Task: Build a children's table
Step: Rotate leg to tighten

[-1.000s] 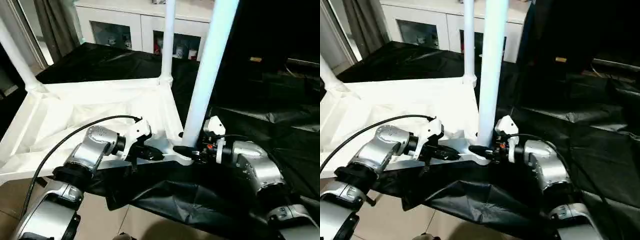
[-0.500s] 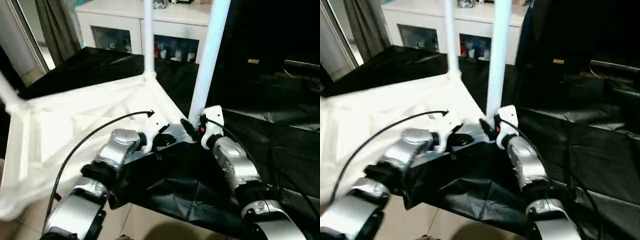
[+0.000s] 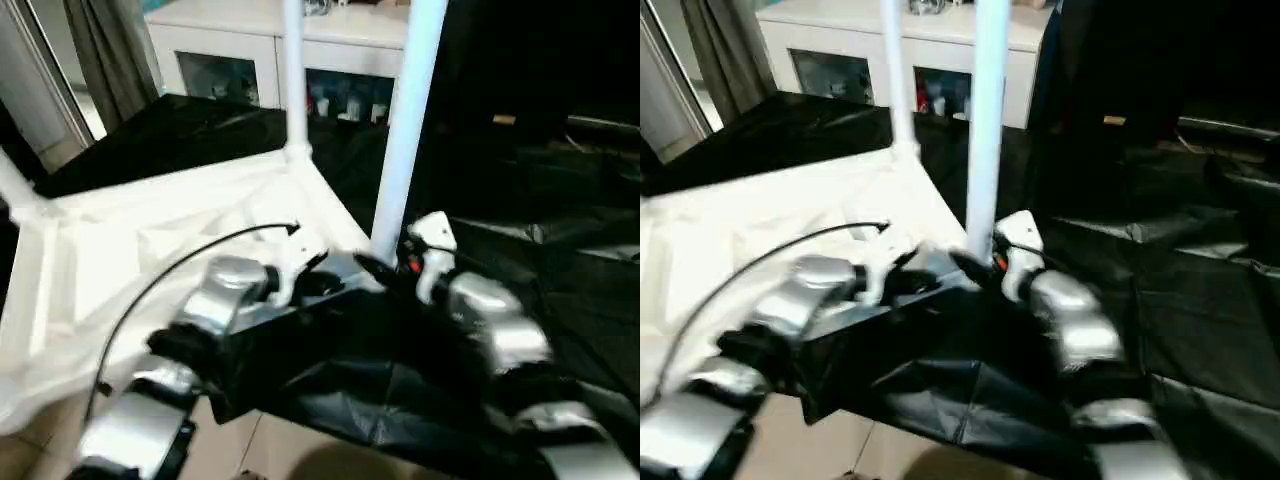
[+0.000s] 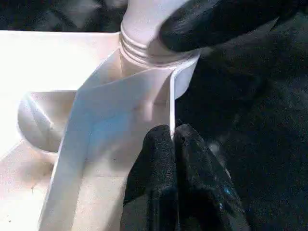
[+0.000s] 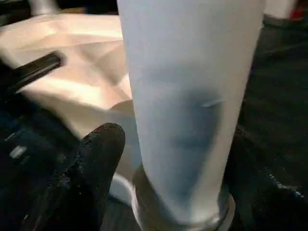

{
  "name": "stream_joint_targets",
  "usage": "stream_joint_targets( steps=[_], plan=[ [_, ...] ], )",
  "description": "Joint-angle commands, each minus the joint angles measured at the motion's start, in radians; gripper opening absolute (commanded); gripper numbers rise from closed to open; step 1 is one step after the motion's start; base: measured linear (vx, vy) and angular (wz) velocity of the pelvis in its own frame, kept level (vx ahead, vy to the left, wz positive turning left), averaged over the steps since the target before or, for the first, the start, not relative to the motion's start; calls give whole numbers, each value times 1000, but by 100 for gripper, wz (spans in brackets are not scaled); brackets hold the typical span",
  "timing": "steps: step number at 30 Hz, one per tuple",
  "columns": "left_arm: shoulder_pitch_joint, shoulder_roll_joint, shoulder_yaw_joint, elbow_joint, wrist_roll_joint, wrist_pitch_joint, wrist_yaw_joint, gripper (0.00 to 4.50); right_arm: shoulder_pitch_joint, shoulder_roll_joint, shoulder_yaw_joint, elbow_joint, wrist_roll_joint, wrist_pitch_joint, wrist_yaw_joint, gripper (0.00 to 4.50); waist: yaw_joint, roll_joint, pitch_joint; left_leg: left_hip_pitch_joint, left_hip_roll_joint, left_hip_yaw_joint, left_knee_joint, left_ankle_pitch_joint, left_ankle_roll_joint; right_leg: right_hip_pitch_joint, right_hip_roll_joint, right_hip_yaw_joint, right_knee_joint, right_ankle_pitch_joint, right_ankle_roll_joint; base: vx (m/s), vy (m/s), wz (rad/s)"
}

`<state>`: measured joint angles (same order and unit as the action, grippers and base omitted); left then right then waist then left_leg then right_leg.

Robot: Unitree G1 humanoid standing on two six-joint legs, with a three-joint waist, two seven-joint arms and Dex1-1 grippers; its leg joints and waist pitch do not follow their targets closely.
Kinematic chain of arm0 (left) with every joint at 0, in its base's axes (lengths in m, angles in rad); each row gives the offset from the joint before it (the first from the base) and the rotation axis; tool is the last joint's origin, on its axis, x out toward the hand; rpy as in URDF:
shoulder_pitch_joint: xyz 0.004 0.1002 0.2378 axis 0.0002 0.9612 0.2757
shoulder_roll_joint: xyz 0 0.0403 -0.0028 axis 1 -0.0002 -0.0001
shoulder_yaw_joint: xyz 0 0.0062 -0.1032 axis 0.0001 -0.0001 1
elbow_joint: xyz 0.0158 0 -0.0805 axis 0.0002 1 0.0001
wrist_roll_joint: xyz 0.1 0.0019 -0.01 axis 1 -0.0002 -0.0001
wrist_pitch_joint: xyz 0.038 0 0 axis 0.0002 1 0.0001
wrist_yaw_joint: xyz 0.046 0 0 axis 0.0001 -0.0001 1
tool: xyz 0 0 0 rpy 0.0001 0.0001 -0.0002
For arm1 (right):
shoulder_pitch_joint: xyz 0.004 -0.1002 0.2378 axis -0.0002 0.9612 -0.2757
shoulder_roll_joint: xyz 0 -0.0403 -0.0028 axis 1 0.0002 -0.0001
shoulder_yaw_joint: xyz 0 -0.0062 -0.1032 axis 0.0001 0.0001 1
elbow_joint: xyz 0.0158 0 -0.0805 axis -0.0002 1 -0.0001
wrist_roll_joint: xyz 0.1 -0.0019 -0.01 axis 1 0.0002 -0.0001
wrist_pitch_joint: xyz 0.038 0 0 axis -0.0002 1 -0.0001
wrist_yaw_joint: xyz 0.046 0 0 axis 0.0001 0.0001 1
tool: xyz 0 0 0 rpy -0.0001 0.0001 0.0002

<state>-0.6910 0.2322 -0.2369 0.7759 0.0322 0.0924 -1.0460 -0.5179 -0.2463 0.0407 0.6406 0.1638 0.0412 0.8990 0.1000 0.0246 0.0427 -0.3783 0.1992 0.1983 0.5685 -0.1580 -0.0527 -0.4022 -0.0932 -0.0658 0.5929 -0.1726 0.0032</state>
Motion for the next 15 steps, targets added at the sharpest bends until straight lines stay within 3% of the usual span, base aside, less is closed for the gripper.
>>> stream_joint_targets(
  steps=[1, 3, 7, 15],
  plan=[
    [6, 8, -13, -42, -19, -17, -57, 0, 11, -1, 43, -14, 16, 26, 96, 308, 9, -15, -65, 10, 36, -14, -58, -218, 66, 46, -55, 35, -62, -190, -226, 0, 0, 0],
    [12, 27, -12, -59, -31, -9, -96, 0, 9, -20, 40, -12, 23, 29, 136, 300, 8, -18, -67, 8, 35, -13, -54, -188, 74, 47, -53, 33, -54, -133, -249, 0, 0, 0],
    [25, 69, -13, -96, -53, 14, -174, 0, -1, -49, 38, -6, 34, 38, 200, 261, 11, -17, -67, 11, 36, -10, -51, -183, 84, 44, -53, 34, -50, -111, -269, 0, 0, 0],
    [45, 73, -17, -127, -55, 29, -181, 0, 10, -38, 49, -18, 51, 61, 247, 217, 18, -12, -63, 13, 38, -12, -56, -222, 50, 45, -56, 35, -55, -166, -255, 0, 0, 0]
  ],
)
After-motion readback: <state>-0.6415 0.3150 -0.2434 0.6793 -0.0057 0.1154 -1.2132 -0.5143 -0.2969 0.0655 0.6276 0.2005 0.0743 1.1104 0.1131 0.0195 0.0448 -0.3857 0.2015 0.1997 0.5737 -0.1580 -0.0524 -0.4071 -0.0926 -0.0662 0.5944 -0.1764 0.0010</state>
